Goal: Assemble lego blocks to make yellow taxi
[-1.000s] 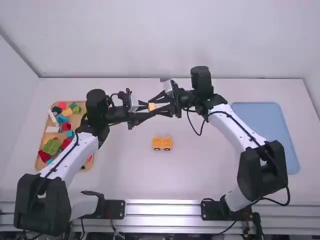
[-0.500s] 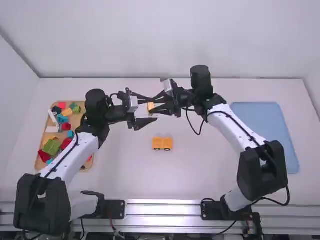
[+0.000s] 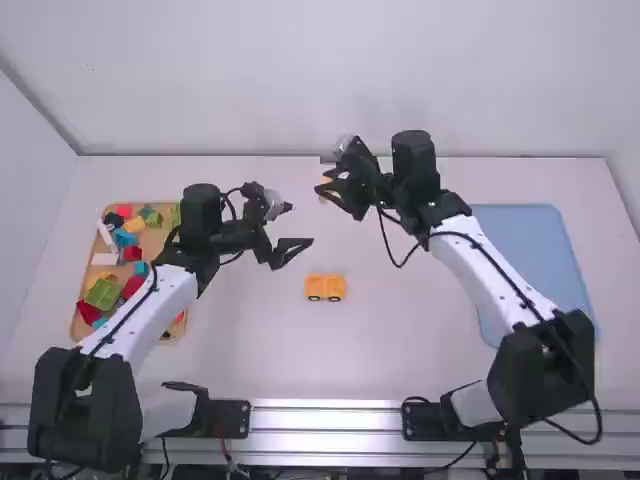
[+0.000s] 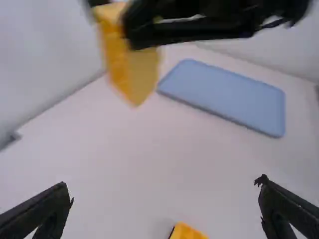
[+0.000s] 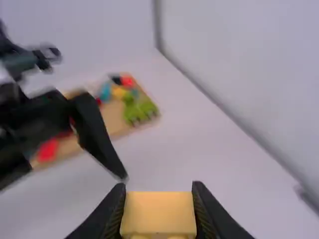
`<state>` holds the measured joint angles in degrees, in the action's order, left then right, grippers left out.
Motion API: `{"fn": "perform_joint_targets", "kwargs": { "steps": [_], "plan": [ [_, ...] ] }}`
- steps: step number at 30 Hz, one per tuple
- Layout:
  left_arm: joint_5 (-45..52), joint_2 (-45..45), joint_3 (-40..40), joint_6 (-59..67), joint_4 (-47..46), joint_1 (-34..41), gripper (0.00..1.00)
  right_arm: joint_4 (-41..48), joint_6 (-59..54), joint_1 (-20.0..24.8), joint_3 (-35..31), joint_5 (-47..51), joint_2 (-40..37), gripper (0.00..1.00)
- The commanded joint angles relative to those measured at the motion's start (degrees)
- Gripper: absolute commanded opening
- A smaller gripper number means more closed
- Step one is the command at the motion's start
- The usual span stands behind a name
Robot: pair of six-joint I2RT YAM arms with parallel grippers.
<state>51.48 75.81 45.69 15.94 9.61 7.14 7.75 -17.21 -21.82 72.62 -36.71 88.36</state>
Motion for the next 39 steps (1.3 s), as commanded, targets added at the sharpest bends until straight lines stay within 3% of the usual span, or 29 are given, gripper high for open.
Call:
{"fn": "perform_joint_targets", "kwargs": {
  "steps": [1, 3, 6, 10, 12, 22, 31, 39],
  "plan": [
    [-6.23, 0.28, -0.35, 0.02, -0.81, -0.07, 0.99, 5.31, -1.27, -3.23, -0.28, 22.75, -5.16, 0.23],
    [-7.67, 0.28, -0.35, 0.02, -1.07, 0.15, 0.99, 14.03, -1.6, -6.21, -0.28, 33.7, -6.08, 0.21],
    [-7.43, 0.28, -0.35, 0.39, -0.55, 0.28, 0.99, 23.5, -3.56, -8.5, -0.28, 39.89, -5.55, 0.19],
    [-7.43, 0.28, -0.35, 0.2, 0.11, 0.33, 0.99, 36.17, -4.37, -8.76, -0.28, 40.85, -1.68, 0.19],
    [-7.41, 0.28, -0.35, 0.2, 0.04, 0.33, 0.99, 37.86, -5.46, -8.2, -0.28, 40.72, 0.61, 0.19],
    [-7.63, 0.28, -0.35, 0.59, -3.65, -0.35, 0.99, 37.68, -29.33, -8.39, -0.28, 38.01, 18.29, 0.15],
    [-10.6, 0.28, -0.46, 0.39, -3.56, -0.35, 0.99, 35.54, -29.81, -10.95, -0.31, 36.35, 23.41, 0.17],
    [-10.47, 0.28, -2.34, 0.35, -1.46, -0.37, 0.99, 36.41, -32.22, -10.01, -0.33, 37.18, 28.72, 0.15]
  ]
}}
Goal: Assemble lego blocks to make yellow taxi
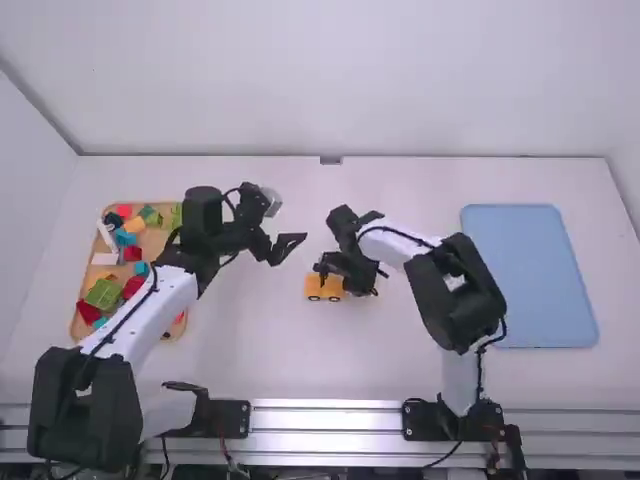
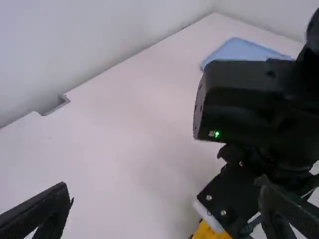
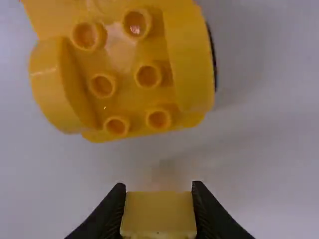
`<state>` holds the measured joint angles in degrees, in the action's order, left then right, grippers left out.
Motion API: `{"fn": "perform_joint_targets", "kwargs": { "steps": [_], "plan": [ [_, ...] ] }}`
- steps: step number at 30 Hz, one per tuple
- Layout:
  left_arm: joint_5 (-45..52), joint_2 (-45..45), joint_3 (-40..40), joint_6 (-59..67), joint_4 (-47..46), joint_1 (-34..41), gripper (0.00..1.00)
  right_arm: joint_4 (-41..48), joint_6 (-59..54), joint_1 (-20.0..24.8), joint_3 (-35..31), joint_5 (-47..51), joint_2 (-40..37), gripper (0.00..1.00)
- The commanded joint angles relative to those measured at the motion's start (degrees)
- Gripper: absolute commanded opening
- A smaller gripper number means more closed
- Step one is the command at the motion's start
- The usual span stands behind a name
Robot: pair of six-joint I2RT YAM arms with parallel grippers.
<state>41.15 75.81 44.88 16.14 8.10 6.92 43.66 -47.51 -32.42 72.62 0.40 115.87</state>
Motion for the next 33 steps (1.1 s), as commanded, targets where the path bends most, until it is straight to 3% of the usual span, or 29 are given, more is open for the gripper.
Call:
{"fn": "perform_joint_targets", "kwargs": {
  "steps": [1, 2, 3, 4, 5, 10, 15, 23, 27, 30, 33],
  "plan": [
    [-0.11, 0.28, -2.1, 0.15, 0.94, -0.15, 0.99, 0.98, -2.03, 0.68, -0.31, 0.11, 1.29, 0.15],
    [-0.09, 0.28, -2.69, 0.2, 1.97, -0.17, 0.99, 1.42, -1.62, 0.61, -0.07, 0.68, 1.16, 0.27],
    [-0.09, 0.28, -2.75, 0.17, 2.08, -0.17, 0.99, 1.49, -1.44, 0.57, 0.02, 0.81, 1.14, 0.3],
    [-0.11, 0.28, -3.13, 0.13, 2.73, -0.15, 0.99, 1.81, 0.17, 0.37, 0.63, 1.44, 1.14, 0.61],
    [-0.07, 0.28, -3.56, -0.02, 3.45, -0.17, 0.99, 2.38, 3.1, 0.13, 1.95, 2.78, 1.14, 0.99],
    [-0.26, 0.28, -4.07, -0.02, 4.55, -0.15, 0.99, 8.87, 2.43, 0.11, 7.82, 1.53, 1.14, 0.98],
    [-0.28, 0.28, -4.04, 0.0, 4.61, -0.15, 0.99, 15.61, -7.1, 1.79, 14.62, -6.4, -0.66, 0.98],
    [-1.42, 0.28, -4.07, 0.07, 4.37, -0.17, 0.99, 8.37, -7.13, 9.33, 14.8, -24.3, -11.37, 0.98],
    [-9.66, 0.28, -4.09, -2.86, 2.82, -0.17, 0.99, 3.34, -15.26, 14.75, 6.64, -38.97, -18.8, 0.98],
    [-18.91, 0.28, -4.09, -2.84, 1.2, -0.11, 0.99, -11.37, -14.82, 19.82, -4.68, -47.45, -21.92, 0.98],
    [-19.52, 0.28, -4.09, -2.8, -0.22, -0.15, 0.99, -19.43, -12.68, 21.33, -10.08, -51.49, -22.36, 0.98]
  ]
}}
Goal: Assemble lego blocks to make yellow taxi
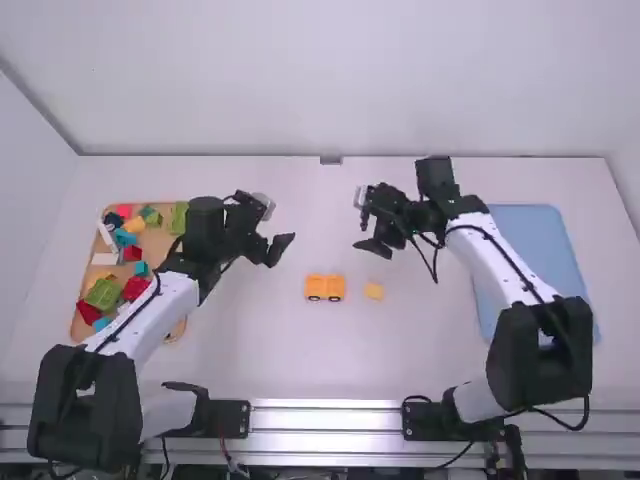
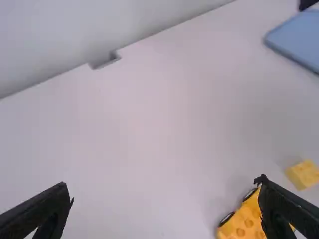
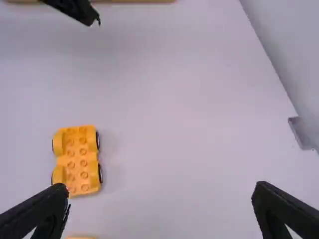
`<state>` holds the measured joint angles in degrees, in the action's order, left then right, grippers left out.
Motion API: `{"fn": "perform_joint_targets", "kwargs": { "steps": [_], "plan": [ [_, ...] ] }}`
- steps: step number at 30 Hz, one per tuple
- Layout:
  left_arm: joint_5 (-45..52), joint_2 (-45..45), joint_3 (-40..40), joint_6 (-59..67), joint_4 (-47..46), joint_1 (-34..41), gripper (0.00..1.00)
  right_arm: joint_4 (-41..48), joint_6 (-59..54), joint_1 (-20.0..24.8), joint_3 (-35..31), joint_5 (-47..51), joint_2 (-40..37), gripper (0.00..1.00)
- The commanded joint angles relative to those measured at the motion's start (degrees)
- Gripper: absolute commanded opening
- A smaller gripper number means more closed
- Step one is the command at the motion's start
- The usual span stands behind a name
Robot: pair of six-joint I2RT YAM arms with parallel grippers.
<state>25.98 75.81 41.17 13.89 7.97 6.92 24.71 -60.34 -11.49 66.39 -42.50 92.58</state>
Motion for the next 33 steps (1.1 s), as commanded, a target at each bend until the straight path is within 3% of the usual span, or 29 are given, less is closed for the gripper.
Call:
{"fn": "perform_joint_targets", "kwargs": {
  "steps": [1, 4, 9, 11, 14, 19, 23, 29, 33],
  "plan": [
    [-3.98, 0.28, -0.37, -0.57, -0.59, -0.13, 0.99, -5.84, 1.07, 1.18, -7.17, -11.93, 0.96, 0.98],
    [-1.79, 0.28, -0.37, 1.31, -1.05, -0.11, 0.99, -17.29, -0.24, 2.51, -13.44, -15.17, 0.98, 0.98],
    [14.14, 1.31, -0.37, 18.29, -1.05, -0.11, 0.99, -35.74, -1.18, 2.75, -24.22, -14.93, 0.98, 0.98],
    [20.85, 2.43, -0.37, 23.71, -1.09, -0.13, 0.99, -42.84, 1.77, 2.8, -27.8, -14.82, 0.98, 0.98],
    [26.99, 6.16, -0.35, 26.75, 0.2, -0.11, 0.99, -52.85, 15.23, 3.13, -31.39, -12.98, 0.98, 0.98],
    [35.58, 13.49, -0.35, 31.98, 4.68, -0.11, 0.99, -52.89, 16.17, 5.22, -32.39, -15.85, 0.98, 0.98],
    [44.15, 21.46, -0.35, 38.6, 9.07, -0.11, 0.99, -46.71, 10.23, 5.88, -32.24, -19.21, 2.25, 0.98],
    [45.59, 28.7, -0.37, 38.05, 13.44, 0.48, 0.99, -48.89, 12.35, 5.97, -32.3, -19.26, 3.76, 0.98],
    [45.29, 30.29, -0.37, 38.56, 11.96, 0.85, 0.99, -44.17, 15.13, 4.5, -32.48, -16.2, 3.78, 0.98]
  ]
}}
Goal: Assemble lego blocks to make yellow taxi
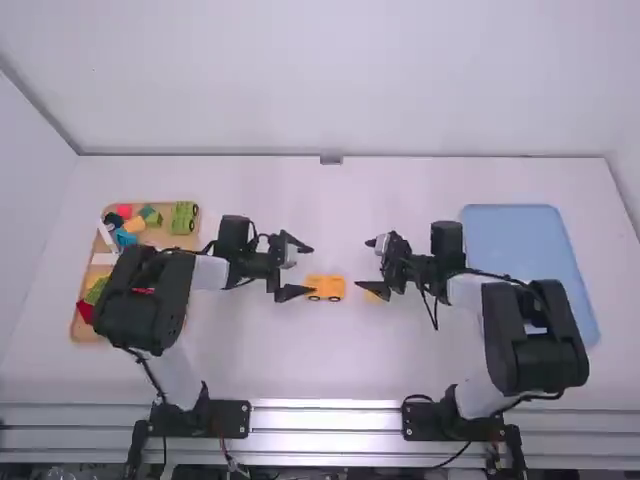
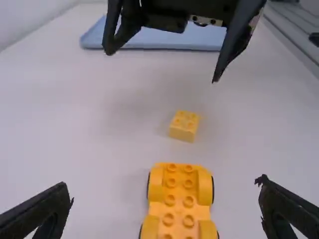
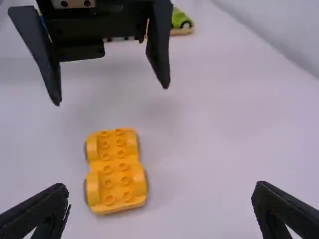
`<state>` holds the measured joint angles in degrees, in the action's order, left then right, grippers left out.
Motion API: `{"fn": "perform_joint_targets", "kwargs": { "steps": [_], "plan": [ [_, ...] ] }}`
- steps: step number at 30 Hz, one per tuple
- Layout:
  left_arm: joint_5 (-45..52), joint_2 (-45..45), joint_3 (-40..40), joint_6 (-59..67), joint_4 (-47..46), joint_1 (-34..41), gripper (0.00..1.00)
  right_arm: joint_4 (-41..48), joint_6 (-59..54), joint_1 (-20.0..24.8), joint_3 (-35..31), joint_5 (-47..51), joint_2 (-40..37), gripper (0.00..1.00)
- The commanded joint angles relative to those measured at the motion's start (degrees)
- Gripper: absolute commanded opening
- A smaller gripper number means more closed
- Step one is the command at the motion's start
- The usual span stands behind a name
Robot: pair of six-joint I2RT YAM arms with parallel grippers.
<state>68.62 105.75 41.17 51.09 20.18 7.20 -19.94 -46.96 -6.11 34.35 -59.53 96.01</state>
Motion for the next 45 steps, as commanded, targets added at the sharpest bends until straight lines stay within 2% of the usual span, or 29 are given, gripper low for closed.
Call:
{"fn": "perform_joint_targets", "kwargs": {
  "steps": [1, 7, 10, 11, 14, 17, 21, 24, 27, 30, 33, 37, 40, 45],
  "plan": [
    [2.84, 0.35, -0.37, 0.96, -0.07, 0.22, 0.99, 0.87, 1.66, -1.62, -0.42, 2.19, 0.35, 0.98],
    [3.82, 0.35, -0.37, 1.2, -0.44, 0.63, 0.99, -4.31, 5.27, -3.52, -0.35, 4.26, 0.33, 0.98],
    [3.78, 0.35, -0.37, 1.27, -1.01, 0.63, 0.99, 0.17, 4.0, -3.89, -0.37, 10.12, 0.35, 0.98],
    [3.76, 0.35, -0.37, 1.29, -1.18, 0.63, 0.99, 3.3, -0.94, -4.15, -0.39, 12.09, 0.48, 0.98],
    [2.27, 0.35, -0.37, 1.29, -1.44, 0.63, 0.99, 3.41, -7.82, -3.45, -0.39, 10.27, 0.83, 0.98],
    [0.96, 0.35, -0.37, 1.29, -1.86, 0.48, 0.99, 1.09, -4.81, -0.55, 0.13, 5.29, 0.66, 0.98],
    [0.96, 0.35, -0.37, 1.33, -2.36, 0.85, 0.99, 5.29, -6.99, 1.62, -1.14, 4.94, 2.36, 0.98],
    [0.46, 0.35, -0.37, 1.42, -1.92, 0.76, 0.99, 1.79, -10.51, 1.68, -1.7, 1.22, 6.29, 0.98],
    [-3.65, 0.35, -0.37, 1.22, -3.21, 1.31, 0.99, -4.98, -6.49, 2.45, -1.7, 2.01, 7.87, 0.98],
    [-5.99, 0.35, -0.37, 1.27, -4.74, 1.55, 0.99, -4.22, -2.64, 3.37, -1.79, 2.97, 7.93, 0.98],
    [-6.21, 0.35, -0.37, 1.29, -5.05, 1.55, 0.99, -1.62, -8.24, 3.61, -2.8, 1.29, 9.86, 0.98],
    [-6.12, 0.35, -0.37, 1.16, -3.13, 1.49, 0.99, -8.11, -9.84, 4.61, -3.37, -2.62, 11.72, 0.98],
    [-6.12, 0.35, -0.37, 1.05, -2.54, 1.51, 0.99, -6.54, -5.49, 5.84, -3.43, -1.01, 11.74, 0.98],
    [-6.12, 0.35, -0.37, 1.07, -2.62, 1.51, 0.99, -5.53, -11.61, 4.94, -5.62, -0.24, 12.5, 0.98]
  ]
}}
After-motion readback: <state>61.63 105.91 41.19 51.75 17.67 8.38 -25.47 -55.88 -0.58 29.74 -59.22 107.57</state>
